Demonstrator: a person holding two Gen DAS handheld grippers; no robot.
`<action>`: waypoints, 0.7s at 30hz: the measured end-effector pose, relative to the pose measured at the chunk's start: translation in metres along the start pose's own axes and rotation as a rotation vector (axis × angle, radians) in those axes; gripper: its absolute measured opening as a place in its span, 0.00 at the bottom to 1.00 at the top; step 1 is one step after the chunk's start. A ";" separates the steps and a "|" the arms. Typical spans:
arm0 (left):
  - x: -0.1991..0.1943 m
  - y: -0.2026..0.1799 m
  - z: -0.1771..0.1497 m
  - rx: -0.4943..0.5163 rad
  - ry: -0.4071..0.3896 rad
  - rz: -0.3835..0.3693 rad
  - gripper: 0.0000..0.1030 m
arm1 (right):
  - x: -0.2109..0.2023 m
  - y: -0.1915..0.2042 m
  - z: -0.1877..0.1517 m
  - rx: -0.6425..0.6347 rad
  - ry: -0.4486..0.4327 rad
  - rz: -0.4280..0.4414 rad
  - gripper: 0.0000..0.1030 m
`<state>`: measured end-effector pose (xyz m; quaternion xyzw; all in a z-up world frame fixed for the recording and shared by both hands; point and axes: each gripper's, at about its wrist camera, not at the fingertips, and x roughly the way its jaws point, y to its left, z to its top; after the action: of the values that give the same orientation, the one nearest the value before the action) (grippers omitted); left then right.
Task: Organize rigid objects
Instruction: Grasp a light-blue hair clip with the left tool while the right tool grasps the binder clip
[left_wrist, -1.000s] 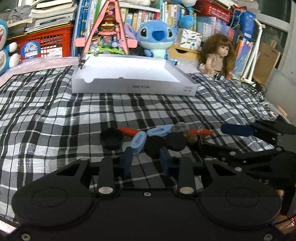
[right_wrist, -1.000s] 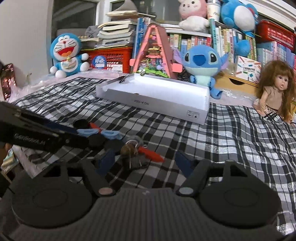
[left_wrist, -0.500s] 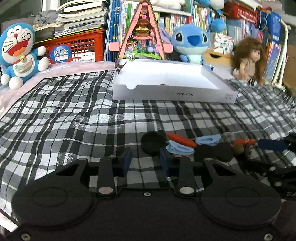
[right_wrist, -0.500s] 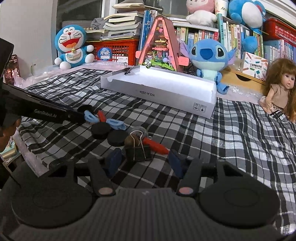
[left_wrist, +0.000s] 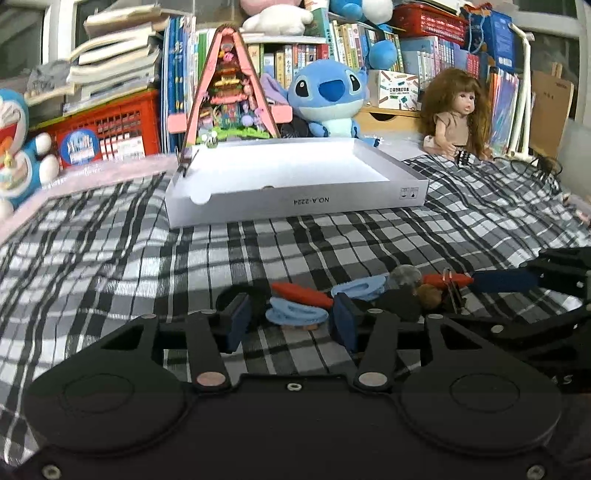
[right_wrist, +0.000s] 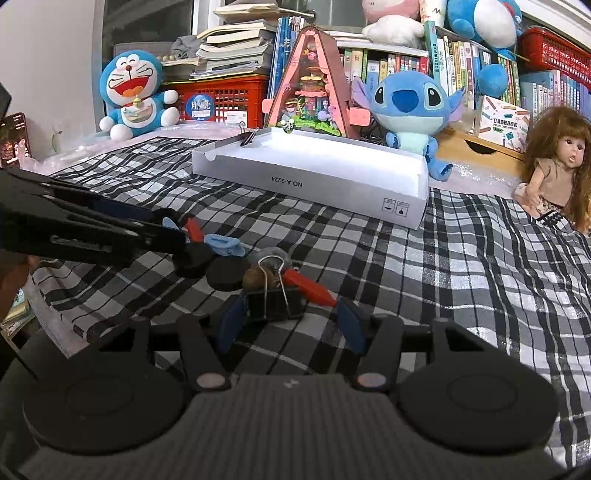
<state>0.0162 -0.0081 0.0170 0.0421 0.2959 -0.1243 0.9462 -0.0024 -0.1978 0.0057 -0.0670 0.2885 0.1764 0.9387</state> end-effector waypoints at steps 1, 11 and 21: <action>0.001 -0.001 0.000 0.010 -0.005 0.007 0.46 | 0.000 0.000 0.000 0.005 0.000 0.001 0.67; -0.004 -0.002 -0.006 0.016 -0.015 -0.011 0.46 | -0.004 0.002 0.000 0.026 -0.017 0.019 0.53; -0.005 0.005 -0.007 0.013 -0.016 -0.022 0.42 | -0.004 0.004 0.000 0.038 -0.016 0.038 0.50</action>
<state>0.0095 -0.0016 0.0141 0.0438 0.2879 -0.1371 0.9468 -0.0068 -0.1948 0.0078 -0.0420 0.2855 0.1894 0.9385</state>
